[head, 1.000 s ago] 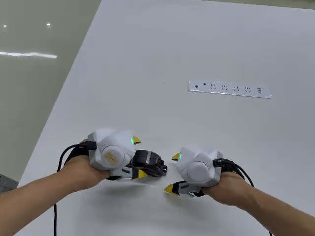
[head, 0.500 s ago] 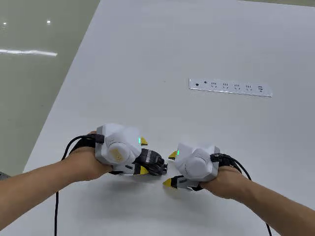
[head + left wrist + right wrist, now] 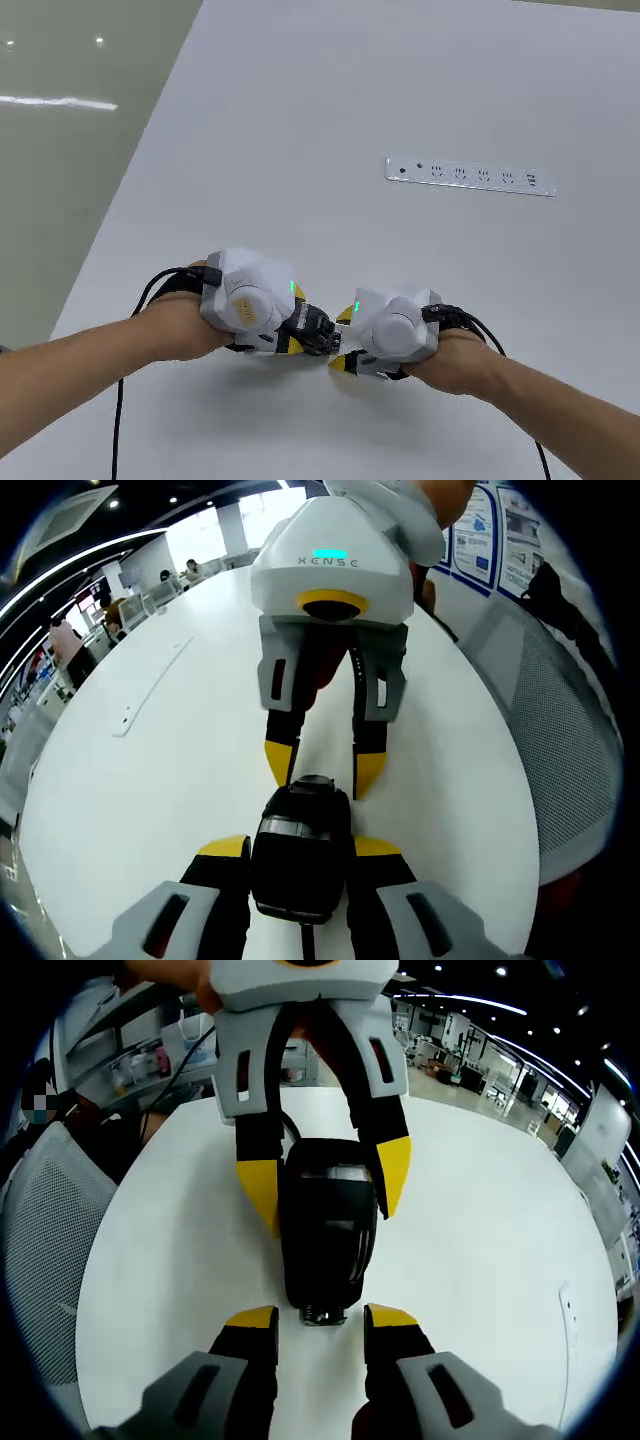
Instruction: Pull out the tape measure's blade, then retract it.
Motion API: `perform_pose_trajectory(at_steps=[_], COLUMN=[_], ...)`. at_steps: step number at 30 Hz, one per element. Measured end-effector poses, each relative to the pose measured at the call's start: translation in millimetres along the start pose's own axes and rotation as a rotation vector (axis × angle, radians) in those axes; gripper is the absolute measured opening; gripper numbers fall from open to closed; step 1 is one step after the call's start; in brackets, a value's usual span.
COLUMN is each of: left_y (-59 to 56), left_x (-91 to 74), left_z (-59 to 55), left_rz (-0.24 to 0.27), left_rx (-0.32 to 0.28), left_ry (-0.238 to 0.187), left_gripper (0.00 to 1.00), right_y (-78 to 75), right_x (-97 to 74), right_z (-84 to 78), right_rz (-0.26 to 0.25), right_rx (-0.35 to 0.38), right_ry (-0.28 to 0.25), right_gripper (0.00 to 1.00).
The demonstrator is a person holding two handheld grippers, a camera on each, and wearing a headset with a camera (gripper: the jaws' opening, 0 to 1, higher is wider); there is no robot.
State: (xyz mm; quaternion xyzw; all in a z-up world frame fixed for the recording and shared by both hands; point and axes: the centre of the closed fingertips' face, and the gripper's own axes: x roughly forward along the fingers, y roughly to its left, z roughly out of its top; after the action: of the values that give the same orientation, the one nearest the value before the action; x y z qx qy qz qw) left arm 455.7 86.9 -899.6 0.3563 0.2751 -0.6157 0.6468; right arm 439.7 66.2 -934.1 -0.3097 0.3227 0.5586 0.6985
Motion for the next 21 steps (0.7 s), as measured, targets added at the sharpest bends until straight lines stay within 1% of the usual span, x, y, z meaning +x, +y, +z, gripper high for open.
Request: perform_pose_trajectory(at_steps=[12, 16, 21], left_y=[-0.5, -0.5, -0.2], left_x=[-0.2, -0.2, 0.1], left_z=[0.0, 0.0, -0.3], left_rz=[-0.002, -0.003, -0.004], left_rx=[-0.002, -0.003, -0.004], left_ry=[0.007, 0.007, 0.008], left_gripper=[0.33, 0.33, 0.33], right_y=[-0.5, -0.6, -2.4], right_x=[0.8, 1.8, 3.2], right_z=[-3.5, -4.3, -4.7], right_rz=[0.006, 0.01, 0.008], right_rx=[-0.001, 0.001, 0.006], right_ry=[0.004, 0.001, -0.001], right_gripper=[0.25, 0.2, 0.18])
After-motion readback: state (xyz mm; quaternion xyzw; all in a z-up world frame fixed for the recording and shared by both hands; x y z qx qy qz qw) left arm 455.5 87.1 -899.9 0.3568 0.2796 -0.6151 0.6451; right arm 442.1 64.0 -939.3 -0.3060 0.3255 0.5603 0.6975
